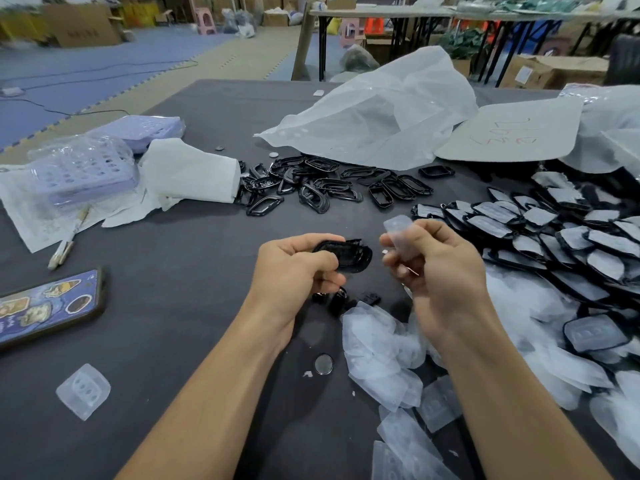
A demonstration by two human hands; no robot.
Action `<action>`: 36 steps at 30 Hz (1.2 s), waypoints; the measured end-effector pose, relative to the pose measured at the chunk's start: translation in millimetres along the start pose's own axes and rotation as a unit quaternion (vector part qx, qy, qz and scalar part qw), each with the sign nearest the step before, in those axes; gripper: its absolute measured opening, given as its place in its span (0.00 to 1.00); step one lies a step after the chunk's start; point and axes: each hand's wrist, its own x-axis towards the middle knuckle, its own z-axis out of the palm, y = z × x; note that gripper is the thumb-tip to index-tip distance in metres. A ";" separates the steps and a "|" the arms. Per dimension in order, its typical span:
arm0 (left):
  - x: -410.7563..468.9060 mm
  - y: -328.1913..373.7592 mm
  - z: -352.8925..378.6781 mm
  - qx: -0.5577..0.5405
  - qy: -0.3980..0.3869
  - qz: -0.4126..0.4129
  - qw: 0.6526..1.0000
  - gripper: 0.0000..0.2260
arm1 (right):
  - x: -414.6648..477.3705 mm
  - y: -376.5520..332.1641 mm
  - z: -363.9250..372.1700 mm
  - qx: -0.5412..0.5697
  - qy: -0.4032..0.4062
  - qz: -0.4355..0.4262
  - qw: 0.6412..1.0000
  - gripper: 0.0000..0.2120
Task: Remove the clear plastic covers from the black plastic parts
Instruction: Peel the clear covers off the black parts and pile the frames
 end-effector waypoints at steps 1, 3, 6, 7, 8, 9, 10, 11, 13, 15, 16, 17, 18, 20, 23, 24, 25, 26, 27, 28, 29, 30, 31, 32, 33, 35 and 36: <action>-0.1 0.3 0.2 -0.004 -0.001 -0.003 1.000 0.14 | 0.6 -0.5 -0.7 0.020 -0.007 0.013 1.000 0.06; -0.4 0.9 0.5 -0.015 -0.001 -0.010 1.000 0.14 | 0.9 -1.2 -2.4 0.070 -0.049 0.050 0.995 0.11; -1.3 1.7 1.2 -0.024 0.008 -0.011 1.000 0.14 | -2.0 -1.2 -2.6 0.154 -0.145 0.101 0.972 0.22; -1.6 1.9 1.6 -0.022 0.011 -0.009 1.000 0.14 | -3.1 -0.6 -1.8 0.145 -0.157 0.102 0.971 0.22; -1.9 1.9 1.8 -0.018 0.015 -0.007 1.000 0.14 | -4.0 0.8 -0.1 0.120 -0.157 0.100 0.975 0.20; -2.1 1.8 1.8 -0.012 0.019 -0.003 1.000 0.15 | -4.7 2.7 1.5 0.089 -0.148 0.098 0.980 0.19; -2.1 1.5 1.7 -0.007 0.023 0.001 1.000 0.15 | -5.4 4.7 3.2 0.060 -0.137 0.097 0.984 0.17; -2.2 1.2 1.7 -0.002 0.026 0.005 1.000 0.15 | -5.8 6.8 4.3 0.035 -0.129 0.093 0.987 0.16; -2.7 0.9 1.5 0.002 0.027 0.009 1.000 0.16 | -6.0 10.2 5.7 -0.015 -0.125 0.077 0.989 0.14; -3.2 1.1 1.3 0.005 0.021 0.010 1.000 0.16 | -6.8 12.3 7.7 -0.055 -0.122 0.057 0.989 0.15; -3.5 1.2 1.4 0.009 0.016 0.011 1.000 0.16 | -7.2 13.0 8.9 -0.062 -0.119 0.048 0.990 0.16; -3.7 1.4 1.8 0.014 0.011 0.015 1.000 0.16 | -7.4 13.5 9.9 -0.065 -0.113 0.040 0.991 0.16; -3.8 1.3 2.2 0.021 0.008 0.021 1.000 0.16 | -7.7 14.0 10.4 -0.068 -0.106 0.031 0.992 0.17; -3.6 0.1 4.0 0.043 0.003 0.036 0.998 0.18 | -8.4 14.3 11.0 -0.078 -0.088 0.005 0.993 0.18; -3.9 -1.7 6.3 0.057 -0.006 0.046 0.997 0.18 | -8.8 14.8 9.5 -0.087 -0.064 -0.036 0.993 0.19; -4.1 -1.9 6.6 0.050 -0.007 0.045 0.998 0.16 | -8.8 14.2 9.1 -0.094 -0.060 -0.048 0.993 0.19; -4.6 -1.8 6.7 0.041 -0.007 0.044 0.998 0.14 | -9.2 13.6 8.7 -0.099 -0.058 -0.058 0.992 0.19; -4.8 -1.5 6.5 0.036 -0.003 0.042 0.998 0.12 | -9.0 13.1 8.6 -0.101 -0.058 -0.066 0.991 0.19; -4.8 -1.4 6.3 0.034 0.005 0.041 0.999 0.11 | -8.5 13.2 8.8 -0.101 -0.058 -0.073 0.991 0.19; -4.7 -1.5 6.5 0.034 0.016 0.039 0.999 0.12 | -8.3 13.5 9.0 -0.100 -0.058 -0.079 0.990 0.19; -4.8 -1.6 6.8 0.032 0.028 0.037 0.998 0.13 | -8.3 13.7 9.8 -0.103 -0.058 -0.084 0.989 0.19; -5.0 -1.2 7.2 0.028 0.039 0.035 0.998 0.14 | -8.5 14.0 10.4 -0.108 -0.059 -0.088 0.988 0.18; -4.9 -1.0 7.5 0.024 0.047 0.033 0.998 0.15 | -8.4 14.7 10.8 -0.114 -0.059 -0.089 0.988 0.18; -4.8 -0.8 7.5 0.023 0.054 0.034 0.998 0.17 | -8.4 15.4 10.9 -0.117 -0.060 -0.089 0.987 0.18; -4.6 -0.9 7.6 0.025 0.061 0.035 0.997 0.18 | -8.7 16.0 11.0 -0.119 -0.059 -0.087 0.987 0.18; -4.6 -2.1 7.5 0.045 0.083 0.045 0.995 0.20 | -10.1 17.0 11.6 -0.120 -0.054 -0.089 0.987 0.20; -4.9 -2.5 8.0 0.061 0.094 0.054 0.992 0.20 | -10.8 17.4 12.0 -0.118 -0.050 -0.092 0.987 0.21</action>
